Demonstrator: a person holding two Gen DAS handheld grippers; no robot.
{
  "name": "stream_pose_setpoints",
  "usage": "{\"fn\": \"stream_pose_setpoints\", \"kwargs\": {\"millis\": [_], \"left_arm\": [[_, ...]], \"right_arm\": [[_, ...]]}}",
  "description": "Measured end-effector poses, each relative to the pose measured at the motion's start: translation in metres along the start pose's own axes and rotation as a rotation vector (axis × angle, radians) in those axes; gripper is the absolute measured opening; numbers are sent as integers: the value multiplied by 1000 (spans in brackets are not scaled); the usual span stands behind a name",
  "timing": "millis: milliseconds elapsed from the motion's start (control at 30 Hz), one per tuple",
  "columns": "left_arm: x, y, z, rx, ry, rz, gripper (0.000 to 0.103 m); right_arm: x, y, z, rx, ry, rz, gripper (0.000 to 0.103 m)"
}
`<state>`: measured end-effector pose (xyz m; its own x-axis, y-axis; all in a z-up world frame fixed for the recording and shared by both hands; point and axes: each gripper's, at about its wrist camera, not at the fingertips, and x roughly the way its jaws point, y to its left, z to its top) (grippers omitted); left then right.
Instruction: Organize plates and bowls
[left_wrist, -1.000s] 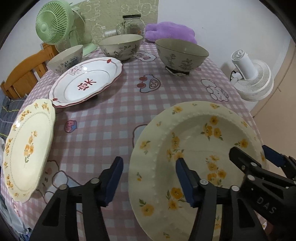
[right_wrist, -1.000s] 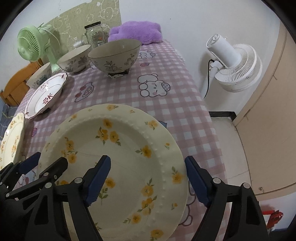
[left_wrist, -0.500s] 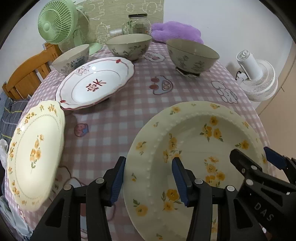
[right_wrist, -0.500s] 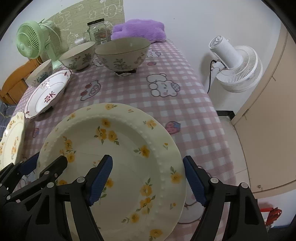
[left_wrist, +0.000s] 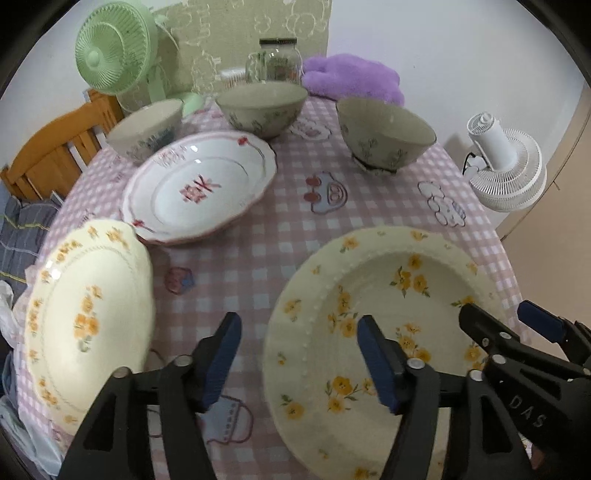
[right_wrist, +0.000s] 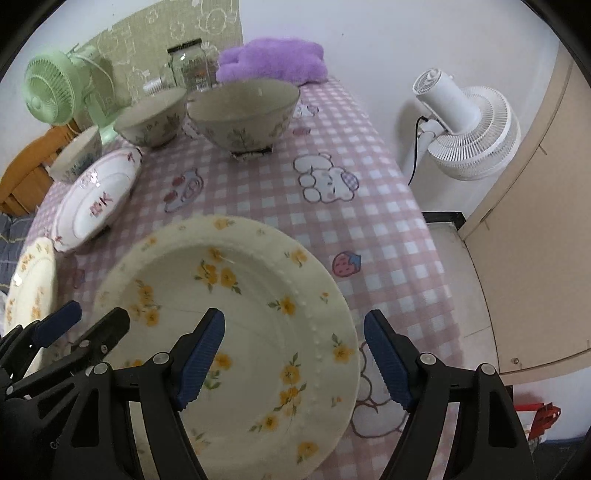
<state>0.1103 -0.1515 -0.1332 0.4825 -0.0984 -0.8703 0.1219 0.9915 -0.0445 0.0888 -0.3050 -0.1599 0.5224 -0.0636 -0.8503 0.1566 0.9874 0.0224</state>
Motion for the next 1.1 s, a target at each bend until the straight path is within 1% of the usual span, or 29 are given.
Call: {"fn": "stream_pose_setpoints", "kwargs": {"millis": [67, 233, 333, 500, 600, 700, 867, 967, 1100], "left_arm": [[-10, 5, 2, 1, -13, 1, 77], [-28, 25, 2, 2, -40, -9, 86], [-36, 40, 0, 1, -53, -2, 86], [-49, 77, -2, -3, -65, 13, 86], [-54, 101, -3, -2, -73, 22, 86], [-56, 121, -4, 10, -83, 34, 86], [-57, 152, -4, 22, -92, 45, 86], [-57, 172, -3, 4, -102, 69, 86], [-52, 196, -2, -18, -100, 84, 86]], "right_arm": [[-10, 1, 1, 19, 0, 2, 81], [-35, 12, 2, 33, -20, 6, 81], [-46, 26, -1, 34, -41, 9, 81], [-50, 61, -5, 66, -19, 40, 81], [-57, 84, -5, 75, -42, 41, 81], [-63, 111, -5, 57, -75, 47, 81], [-67, 163, -7, 5, -98, 66, 81], [-66, 185, -6, -15, -108, 73, 81], [-62, 210, -4, -34, -122, 74, 81]]}}
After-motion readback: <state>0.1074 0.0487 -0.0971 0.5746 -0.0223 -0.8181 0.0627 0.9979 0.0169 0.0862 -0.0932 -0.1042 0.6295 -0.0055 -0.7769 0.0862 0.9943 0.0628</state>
